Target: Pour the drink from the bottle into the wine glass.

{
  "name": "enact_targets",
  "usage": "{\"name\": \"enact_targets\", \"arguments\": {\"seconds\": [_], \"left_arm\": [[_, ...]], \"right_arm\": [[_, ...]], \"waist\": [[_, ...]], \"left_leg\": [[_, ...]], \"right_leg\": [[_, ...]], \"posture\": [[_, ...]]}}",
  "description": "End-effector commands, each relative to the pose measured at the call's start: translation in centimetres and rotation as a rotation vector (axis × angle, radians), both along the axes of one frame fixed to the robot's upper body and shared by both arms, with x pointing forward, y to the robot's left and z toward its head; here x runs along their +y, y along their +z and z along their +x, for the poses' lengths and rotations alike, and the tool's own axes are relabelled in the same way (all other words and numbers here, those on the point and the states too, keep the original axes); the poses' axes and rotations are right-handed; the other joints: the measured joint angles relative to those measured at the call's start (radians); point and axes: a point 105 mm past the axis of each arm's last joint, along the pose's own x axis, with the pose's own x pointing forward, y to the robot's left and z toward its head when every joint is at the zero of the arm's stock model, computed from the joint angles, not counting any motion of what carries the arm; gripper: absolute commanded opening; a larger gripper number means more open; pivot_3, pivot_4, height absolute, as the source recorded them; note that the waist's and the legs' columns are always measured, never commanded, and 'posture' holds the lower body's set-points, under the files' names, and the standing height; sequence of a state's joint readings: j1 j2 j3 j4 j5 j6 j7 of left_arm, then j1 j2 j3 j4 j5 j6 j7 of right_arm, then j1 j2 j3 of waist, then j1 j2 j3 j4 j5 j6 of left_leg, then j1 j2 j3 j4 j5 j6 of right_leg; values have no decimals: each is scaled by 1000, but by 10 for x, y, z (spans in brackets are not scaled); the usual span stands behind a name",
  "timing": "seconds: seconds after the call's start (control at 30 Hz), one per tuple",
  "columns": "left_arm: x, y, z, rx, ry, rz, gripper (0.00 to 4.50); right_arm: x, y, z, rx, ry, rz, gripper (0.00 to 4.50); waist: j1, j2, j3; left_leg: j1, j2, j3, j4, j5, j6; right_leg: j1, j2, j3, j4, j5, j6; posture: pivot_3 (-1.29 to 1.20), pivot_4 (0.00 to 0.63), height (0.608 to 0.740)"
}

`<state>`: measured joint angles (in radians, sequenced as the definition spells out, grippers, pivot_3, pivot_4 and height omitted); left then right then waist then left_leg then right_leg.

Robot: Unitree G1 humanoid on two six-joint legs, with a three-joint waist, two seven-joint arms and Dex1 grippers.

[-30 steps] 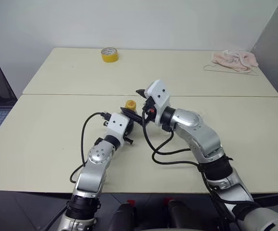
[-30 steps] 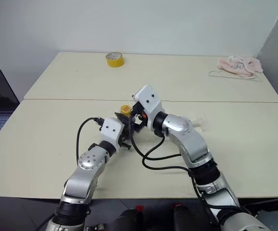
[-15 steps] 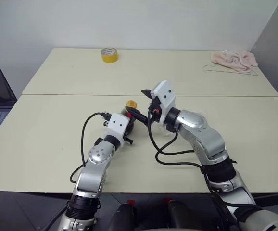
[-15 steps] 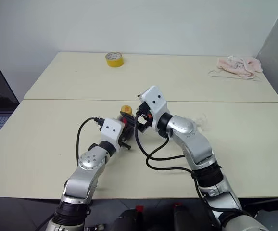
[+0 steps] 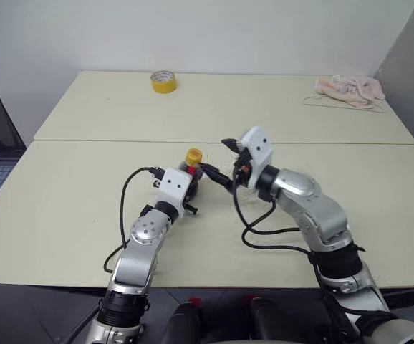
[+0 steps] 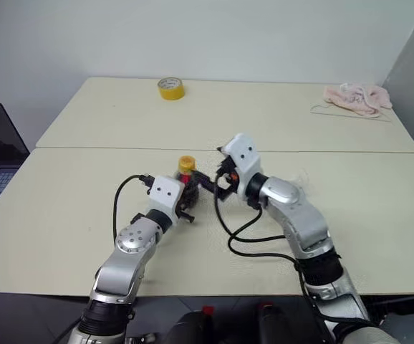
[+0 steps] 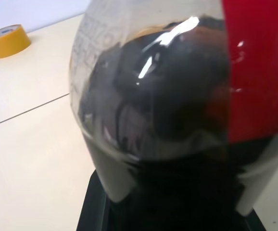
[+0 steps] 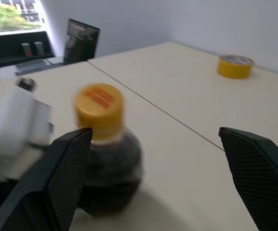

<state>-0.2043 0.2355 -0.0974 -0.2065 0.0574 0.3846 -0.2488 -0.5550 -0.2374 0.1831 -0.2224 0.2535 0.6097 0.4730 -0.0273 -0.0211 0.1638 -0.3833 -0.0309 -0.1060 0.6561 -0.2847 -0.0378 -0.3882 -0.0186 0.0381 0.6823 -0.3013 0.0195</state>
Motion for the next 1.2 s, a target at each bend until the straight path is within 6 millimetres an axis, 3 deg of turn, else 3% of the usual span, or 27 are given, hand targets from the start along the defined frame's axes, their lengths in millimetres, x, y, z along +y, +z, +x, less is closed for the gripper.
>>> {"name": "enact_targets", "arguments": {"seconds": [0.03, 0.17, 0.33, 0.57, 0.77, 1.2], "left_arm": [[-2, 25, -1, -96, -11, -14, 846], [-2, 25, -1, -96, -12, -14, 846], [-3, 25, -1, -97, -19, -9, 846], [-6, 25, -2, -100, -28, -1, 846], [-7, 24, -1, -102, -34, 3, 846], [-7, 24, -1, -102, -33, 2, 846]], "right_arm": [[-8, 12, -5, -46, -3, 7, 4500], [-10, 16, -12, -39, 48, -1, 4500], [14, 35, -29, 38, 182, 89, 4500], [36, 45, -25, 96, 194, 127, 4500], [51, 38, -23, 104, 200, 89, 4500], [60, 39, -15, 68, 179, 90, 4500]], "waist": [[-1, 0, 0], [-5, 0, 0], [-5, 0, 0], [-2, 0, 0], [-2, 0, 0], [-3, 0, 0]], "left_leg": [[0, 0, 0, 0, 0, 0], [0, 0, 0, 0, 0, 0], [0, 0, 0, 0, 0, 0], [0, 0, 0, 0, 0, 0], [0, 0, 0, 0, 0, 0], [0, 0, 0, 0, 0, 0]], "right_leg": [[0, 0, 0, 0, 0, 0], [0, 0, 0, 0, 0, 0], [0, 0, 0, 0, 0, 0], [0, 0, 0, 0, 0, 0], [0, 0, 0, 0, 0, 0], [-1, 0, 0, 0, 0, 0]], "posture": [[0, 150, 740], [0, 150, 740], [0, 150, 740], [0, 150, 740], [0, 150, 740], [0, 150, 740]]}}
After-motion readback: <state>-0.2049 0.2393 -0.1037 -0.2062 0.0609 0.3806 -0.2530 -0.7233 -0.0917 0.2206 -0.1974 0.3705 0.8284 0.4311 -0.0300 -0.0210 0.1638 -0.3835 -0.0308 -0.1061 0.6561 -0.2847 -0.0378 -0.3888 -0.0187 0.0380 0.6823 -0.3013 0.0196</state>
